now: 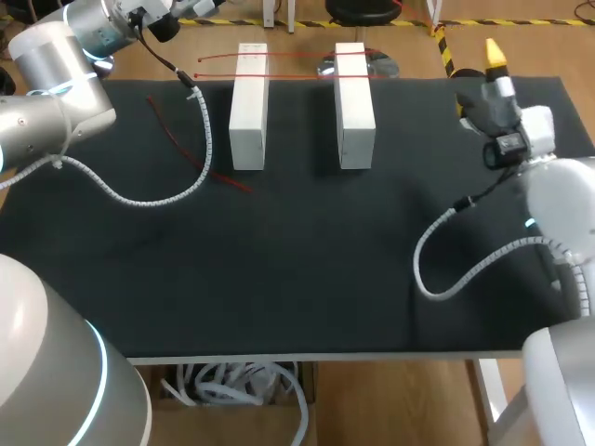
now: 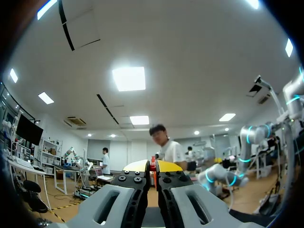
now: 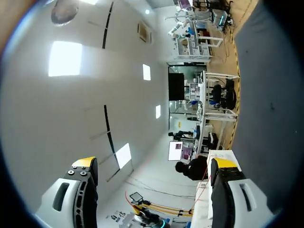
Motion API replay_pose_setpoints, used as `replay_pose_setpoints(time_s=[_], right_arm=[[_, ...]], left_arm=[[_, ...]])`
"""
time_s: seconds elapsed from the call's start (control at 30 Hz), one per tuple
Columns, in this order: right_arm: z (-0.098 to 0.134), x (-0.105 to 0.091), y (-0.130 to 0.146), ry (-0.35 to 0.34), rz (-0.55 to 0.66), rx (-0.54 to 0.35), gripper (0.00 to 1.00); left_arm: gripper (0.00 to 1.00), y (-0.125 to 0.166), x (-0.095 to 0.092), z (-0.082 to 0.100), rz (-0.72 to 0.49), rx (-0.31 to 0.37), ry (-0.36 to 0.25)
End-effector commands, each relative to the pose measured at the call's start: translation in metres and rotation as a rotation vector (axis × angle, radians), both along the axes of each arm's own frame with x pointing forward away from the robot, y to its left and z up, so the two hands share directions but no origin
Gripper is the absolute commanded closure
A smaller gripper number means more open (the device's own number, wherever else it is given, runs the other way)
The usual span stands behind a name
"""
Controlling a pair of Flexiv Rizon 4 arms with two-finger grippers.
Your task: Grab the tape and strap the tape.
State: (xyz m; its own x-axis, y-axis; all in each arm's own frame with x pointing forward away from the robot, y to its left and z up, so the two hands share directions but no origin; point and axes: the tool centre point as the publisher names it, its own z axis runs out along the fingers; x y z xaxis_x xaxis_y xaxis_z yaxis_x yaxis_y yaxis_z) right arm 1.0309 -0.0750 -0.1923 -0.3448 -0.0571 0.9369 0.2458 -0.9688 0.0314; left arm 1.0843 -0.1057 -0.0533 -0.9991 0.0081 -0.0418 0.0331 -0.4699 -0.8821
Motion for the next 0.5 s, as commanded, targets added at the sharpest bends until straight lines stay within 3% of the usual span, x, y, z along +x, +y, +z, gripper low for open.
replay_pose_setpoints(time_s=[0.03, 0.17, 0.3, 0.37, 0.4, 0.43, 0.47, 0.5], right_arm=[[0.02, -0.009, -0.003, 0.265, -1.151, 0.582, 0.0], [0.032, -0.007, -0.014, 0.25, -1.177, 0.643, 0.0], [0.022, -0.005, -0.032, 0.273, -1.258, 0.666, 0.0], [0.009, 0.002, -0.042, 0.32, -1.297, 0.641, 0.0], [0.002, 0.007, -0.044, 0.352, -1.287, 0.564, 0.0], [-0.006, 0.013, -0.043, 0.443, -1.212, 0.532, 0.0], [-0.01, 0.017, -0.043, 0.483, -1.184, 0.497, 0.0], [-0.012, 0.019, -0.044, 0.476, -1.178, 0.452, 0.0]], left_arm=[[1.0, 0.0, 0.0, 0.0, 0.001, 0.0, 0.0], [1.0, 0.0, 0.0, 0.0, 0.001, 0.0, 0.0], [1.0, 0.0, 0.0, 0.0, 0.001, 0.0, 0.0], [1.0, 0.0, 0.0, 0.0, 0.001, 0.0, 0.0], [1.0, 0.0, 0.0, 0.0, 0.001, 0.0, 0.0], [1.0, 0.0, 0.0, 0.0, 0.001, 0.0, 0.0], [1.0, 0.0, 0.0, 0.0, 0.001, 0.0, 0.0], [1.0, 0.0, 0.0, 0.0, 0.001, 0.0, 0.0]])
